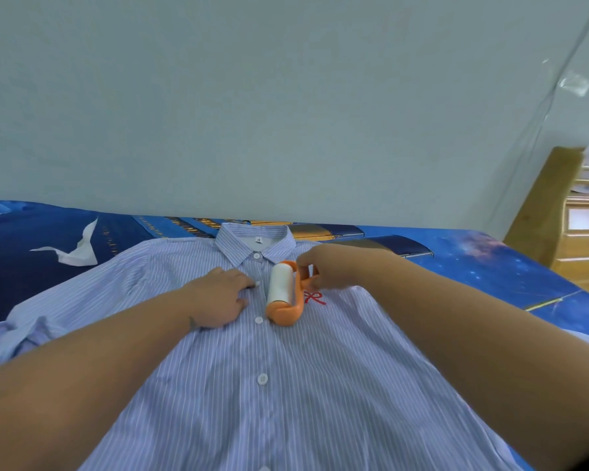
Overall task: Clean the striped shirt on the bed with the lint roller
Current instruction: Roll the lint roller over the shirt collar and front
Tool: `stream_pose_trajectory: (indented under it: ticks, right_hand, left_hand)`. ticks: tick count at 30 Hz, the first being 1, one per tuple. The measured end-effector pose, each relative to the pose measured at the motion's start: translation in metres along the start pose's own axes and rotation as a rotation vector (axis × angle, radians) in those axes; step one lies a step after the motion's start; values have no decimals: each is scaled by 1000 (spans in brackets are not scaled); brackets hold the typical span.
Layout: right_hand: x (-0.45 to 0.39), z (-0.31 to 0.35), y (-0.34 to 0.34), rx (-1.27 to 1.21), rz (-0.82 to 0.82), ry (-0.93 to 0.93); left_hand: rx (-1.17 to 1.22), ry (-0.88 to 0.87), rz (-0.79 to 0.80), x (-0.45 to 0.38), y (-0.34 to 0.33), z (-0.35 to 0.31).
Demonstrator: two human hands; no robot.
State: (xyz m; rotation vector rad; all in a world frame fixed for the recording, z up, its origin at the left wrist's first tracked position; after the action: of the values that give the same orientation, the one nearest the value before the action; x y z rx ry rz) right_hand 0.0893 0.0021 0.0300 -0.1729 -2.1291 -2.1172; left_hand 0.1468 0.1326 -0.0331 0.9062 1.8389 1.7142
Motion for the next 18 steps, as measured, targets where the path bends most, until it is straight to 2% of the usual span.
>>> stream_pose_trajectory:
  ticks: [10,18]
  right_hand:
    - [40,-71,-13,-32,71,-138]
    - [89,-137,-15,14,148,-271]
  left_hand:
    - [-193,-23,31,2,-5,-12]
    - [-217,7,44,0,-5,-11]
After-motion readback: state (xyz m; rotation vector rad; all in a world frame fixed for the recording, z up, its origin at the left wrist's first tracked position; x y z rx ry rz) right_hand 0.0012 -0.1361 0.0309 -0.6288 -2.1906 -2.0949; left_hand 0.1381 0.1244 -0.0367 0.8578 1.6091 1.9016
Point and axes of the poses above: each hand's wrist, its own x-axis away from the middle knuckle, its own y-axis out of the back of the hand, z = x × y, the point moved 9 cm from there along -x, towards the middle knuckle, and after that the axes turned 3 degrees about -y, right-handed, at the moved point
